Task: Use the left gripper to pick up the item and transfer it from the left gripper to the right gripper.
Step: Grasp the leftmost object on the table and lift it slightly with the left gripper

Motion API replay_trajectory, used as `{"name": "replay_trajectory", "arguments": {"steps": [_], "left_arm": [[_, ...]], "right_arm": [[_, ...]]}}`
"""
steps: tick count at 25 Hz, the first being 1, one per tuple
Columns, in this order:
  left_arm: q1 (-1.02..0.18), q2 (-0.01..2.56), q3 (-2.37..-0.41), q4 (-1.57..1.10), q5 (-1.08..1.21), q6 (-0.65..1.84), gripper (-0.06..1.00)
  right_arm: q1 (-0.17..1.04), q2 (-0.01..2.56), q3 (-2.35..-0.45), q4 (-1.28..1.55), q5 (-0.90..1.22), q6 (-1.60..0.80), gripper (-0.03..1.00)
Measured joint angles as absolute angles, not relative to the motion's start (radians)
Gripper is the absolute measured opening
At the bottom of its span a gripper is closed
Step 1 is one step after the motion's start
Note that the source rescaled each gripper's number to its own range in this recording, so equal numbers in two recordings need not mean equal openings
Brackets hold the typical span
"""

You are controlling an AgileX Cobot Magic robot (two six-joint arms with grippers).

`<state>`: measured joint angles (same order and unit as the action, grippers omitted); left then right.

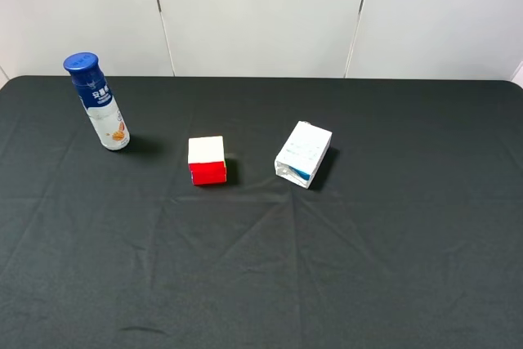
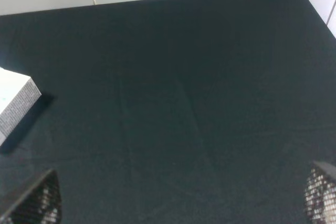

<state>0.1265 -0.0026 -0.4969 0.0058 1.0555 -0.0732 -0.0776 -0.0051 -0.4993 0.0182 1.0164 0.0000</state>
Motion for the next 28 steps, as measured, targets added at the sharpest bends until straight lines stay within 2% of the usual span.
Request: {"name": "replay_trajectory", "arguments": {"steps": [6, 10, 22, 28], "left_arm": [[0.126, -0.003, -0.498, 0.000, 1.057, -0.073, 1.00], [0.126, 0.080, -0.574, 0.000, 1.145, -0.073, 1.00], [0.126, 0.674, -1.139, 0.000, 1.180, -0.009, 1.00], [0.126, 0.941, -1.282, -0.018, 1.179, 0.009, 1.00]], "right_arm": [[-0.078, -0.005, -0.499, 0.018, 1.016, 0.000, 1.00], [-0.078, -0.005, -0.499, 0.018, 1.016, 0.000, 1.00], [-0.078, -0.005, -0.499, 0.018, 1.016, 0.000, 1.00], [-0.078, -0.005, -0.499, 0.018, 1.016, 0.000, 1.00]]}}
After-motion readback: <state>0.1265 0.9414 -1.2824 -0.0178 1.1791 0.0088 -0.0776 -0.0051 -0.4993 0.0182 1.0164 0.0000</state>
